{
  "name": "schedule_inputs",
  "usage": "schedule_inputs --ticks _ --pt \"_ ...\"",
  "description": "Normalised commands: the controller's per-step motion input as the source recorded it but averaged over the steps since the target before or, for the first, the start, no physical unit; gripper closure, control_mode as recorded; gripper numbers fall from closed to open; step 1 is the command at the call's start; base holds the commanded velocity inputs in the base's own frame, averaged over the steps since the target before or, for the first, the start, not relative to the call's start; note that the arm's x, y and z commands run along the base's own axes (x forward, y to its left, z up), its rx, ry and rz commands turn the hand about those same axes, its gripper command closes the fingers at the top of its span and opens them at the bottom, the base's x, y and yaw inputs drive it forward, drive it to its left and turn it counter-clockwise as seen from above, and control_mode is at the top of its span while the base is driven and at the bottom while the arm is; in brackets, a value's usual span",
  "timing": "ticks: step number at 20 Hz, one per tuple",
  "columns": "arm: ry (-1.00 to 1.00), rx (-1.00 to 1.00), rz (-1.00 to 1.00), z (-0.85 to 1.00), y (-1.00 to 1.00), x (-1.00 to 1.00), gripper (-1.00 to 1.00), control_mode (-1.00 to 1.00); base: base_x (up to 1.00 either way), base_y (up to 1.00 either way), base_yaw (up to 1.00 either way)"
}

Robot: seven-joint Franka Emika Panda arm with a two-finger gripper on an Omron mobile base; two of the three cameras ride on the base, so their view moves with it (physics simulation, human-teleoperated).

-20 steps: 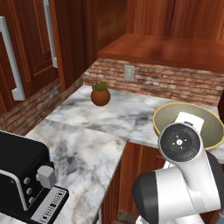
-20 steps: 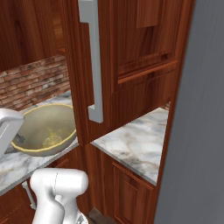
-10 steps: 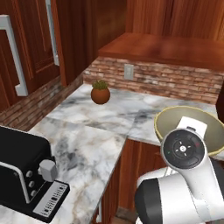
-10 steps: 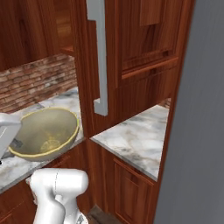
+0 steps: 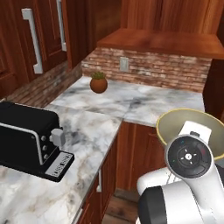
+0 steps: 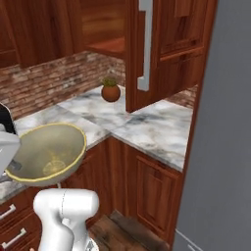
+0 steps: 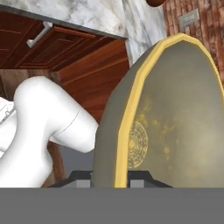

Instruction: Pick up the bowls from the cabinet and place each bowl in front of a stool on the dining counter.

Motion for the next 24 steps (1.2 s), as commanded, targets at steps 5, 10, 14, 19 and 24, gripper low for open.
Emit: schedule_inputs --ticks 5,10,14,19,24 --pt "0.00 0.00 0.00 0.00 0.00 0.00 1.00 1.00 -0.63 -0.33 -0.35" --pt "0.00 0.00 0.00 0.00 0.00 0.00 1.00 1.00 -0.30 -0.70 -0.41" --pt "0.00 0.00 0.00 0.00 0.00 0.00 1.00 1.00 0.00 -0.75 -0.65" --pt "0.00 0.00 0.00 0.00 0.00 0.00 1.00 1.00 -0.13 -0.33 -0.82" --pt "0.00 0.00 0.00 0.00 0.00 0.00 1.00 1.00 0.00 -0.41 -0.89"
